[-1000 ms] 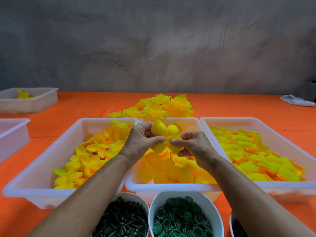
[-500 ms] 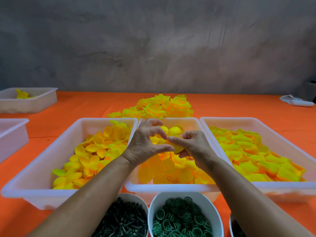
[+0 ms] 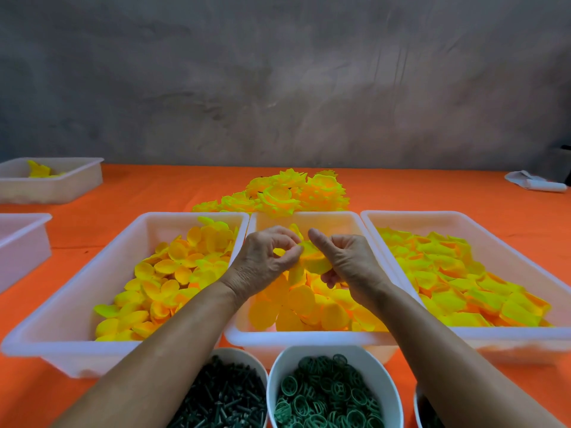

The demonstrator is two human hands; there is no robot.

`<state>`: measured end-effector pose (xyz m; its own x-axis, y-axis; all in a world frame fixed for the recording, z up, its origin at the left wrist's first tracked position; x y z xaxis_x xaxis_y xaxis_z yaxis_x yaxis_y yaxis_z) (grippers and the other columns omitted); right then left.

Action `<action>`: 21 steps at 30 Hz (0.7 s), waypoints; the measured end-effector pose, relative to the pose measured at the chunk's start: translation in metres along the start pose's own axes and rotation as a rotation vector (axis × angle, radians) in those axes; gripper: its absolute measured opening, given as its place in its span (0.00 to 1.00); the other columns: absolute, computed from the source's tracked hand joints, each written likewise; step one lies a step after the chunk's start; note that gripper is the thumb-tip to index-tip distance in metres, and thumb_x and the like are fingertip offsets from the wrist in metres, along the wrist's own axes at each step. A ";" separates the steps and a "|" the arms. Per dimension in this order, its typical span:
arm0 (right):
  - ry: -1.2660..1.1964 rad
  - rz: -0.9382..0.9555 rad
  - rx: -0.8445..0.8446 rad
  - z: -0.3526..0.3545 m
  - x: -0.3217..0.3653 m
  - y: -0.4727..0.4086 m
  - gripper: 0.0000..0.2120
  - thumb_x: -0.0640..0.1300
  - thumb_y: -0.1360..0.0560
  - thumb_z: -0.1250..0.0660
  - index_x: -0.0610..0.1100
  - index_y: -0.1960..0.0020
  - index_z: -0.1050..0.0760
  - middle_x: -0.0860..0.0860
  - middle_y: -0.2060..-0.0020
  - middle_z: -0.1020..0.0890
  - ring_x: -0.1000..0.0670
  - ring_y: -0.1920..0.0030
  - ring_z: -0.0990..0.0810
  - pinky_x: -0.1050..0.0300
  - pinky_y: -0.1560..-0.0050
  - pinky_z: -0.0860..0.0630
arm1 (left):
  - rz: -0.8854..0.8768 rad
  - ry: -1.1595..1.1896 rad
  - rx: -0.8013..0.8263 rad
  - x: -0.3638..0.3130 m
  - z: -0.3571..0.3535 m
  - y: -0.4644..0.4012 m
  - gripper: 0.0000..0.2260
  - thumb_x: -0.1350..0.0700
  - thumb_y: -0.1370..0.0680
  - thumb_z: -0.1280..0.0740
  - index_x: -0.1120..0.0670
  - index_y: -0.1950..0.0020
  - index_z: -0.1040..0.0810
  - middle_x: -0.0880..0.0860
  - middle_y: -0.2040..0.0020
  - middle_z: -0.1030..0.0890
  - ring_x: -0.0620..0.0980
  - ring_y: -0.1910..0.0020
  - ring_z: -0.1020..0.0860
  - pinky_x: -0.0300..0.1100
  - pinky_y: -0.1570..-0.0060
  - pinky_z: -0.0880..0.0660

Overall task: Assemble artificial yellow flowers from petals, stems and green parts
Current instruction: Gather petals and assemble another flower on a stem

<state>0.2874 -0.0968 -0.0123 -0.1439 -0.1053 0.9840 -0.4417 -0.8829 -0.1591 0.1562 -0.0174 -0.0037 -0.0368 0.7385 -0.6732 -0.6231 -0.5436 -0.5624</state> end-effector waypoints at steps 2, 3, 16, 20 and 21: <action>-0.009 -0.003 0.008 -0.001 0.001 0.000 0.24 0.62 0.36 0.32 0.39 0.64 0.25 0.49 0.79 0.23 0.53 0.82 0.27 0.67 0.81 0.34 | 0.022 0.016 -0.018 0.004 0.000 -0.001 0.08 0.64 0.23 0.33 0.65 0.60 0.19 0.52 0.55 0.23 0.39 0.66 0.23 0.36 0.66 0.22; -0.007 -0.001 0.011 -0.001 0.001 0.000 0.24 0.61 0.36 0.33 0.38 0.63 0.25 0.49 0.79 0.23 0.53 0.82 0.27 0.67 0.81 0.34 | 0.029 0.018 -0.027 0.005 0.001 -0.002 0.08 0.64 0.23 0.33 0.65 0.60 0.19 0.52 0.55 0.23 0.39 0.66 0.23 0.36 0.66 0.21; 0.049 0.039 0.041 0.000 -0.002 -0.001 0.20 0.60 0.35 0.32 0.42 0.67 0.26 0.49 0.78 0.22 0.53 0.80 0.25 0.65 0.79 0.32 | 0.144 0.135 -0.029 -0.001 0.006 0.002 0.06 0.62 0.32 0.25 0.57 0.62 0.21 0.49 0.57 0.20 0.42 0.55 0.21 0.45 0.59 0.24; 0.004 0.026 0.051 0.001 -0.003 -0.003 0.19 0.59 0.36 0.31 0.42 0.66 0.27 0.50 0.77 0.21 0.53 0.79 0.25 0.65 0.79 0.31 | 0.206 0.304 -0.098 0.004 0.007 -0.001 0.10 0.68 0.26 0.31 0.58 0.63 0.28 0.56 0.67 0.23 0.43 0.70 0.22 0.37 0.71 0.25; -0.007 0.019 0.067 0.001 -0.002 -0.003 0.18 0.58 0.35 0.30 0.42 0.65 0.27 0.50 0.77 0.21 0.54 0.78 0.24 0.65 0.79 0.30 | 0.226 0.349 -0.127 0.006 0.007 -0.002 0.10 0.68 0.25 0.33 0.59 0.63 0.31 0.58 0.68 0.24 0.44 0.71 0.21 0.38 0.73 0.24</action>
<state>0.2895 -0.0944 -0.0142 -0.1451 -0.1250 0.9815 -0.3783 -0.9096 -0.1718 0.1513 -0.0090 -0.0032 0.1189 0.4283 -0.8958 -0.5275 -0.7371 -0.4225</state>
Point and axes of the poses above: each hand's wrist, its own y-axis away from the middle knuckle, its own z-axis out of the back of the hand, x = y × z, the point moved 3 cm from there along -y, towards the middle knuckle
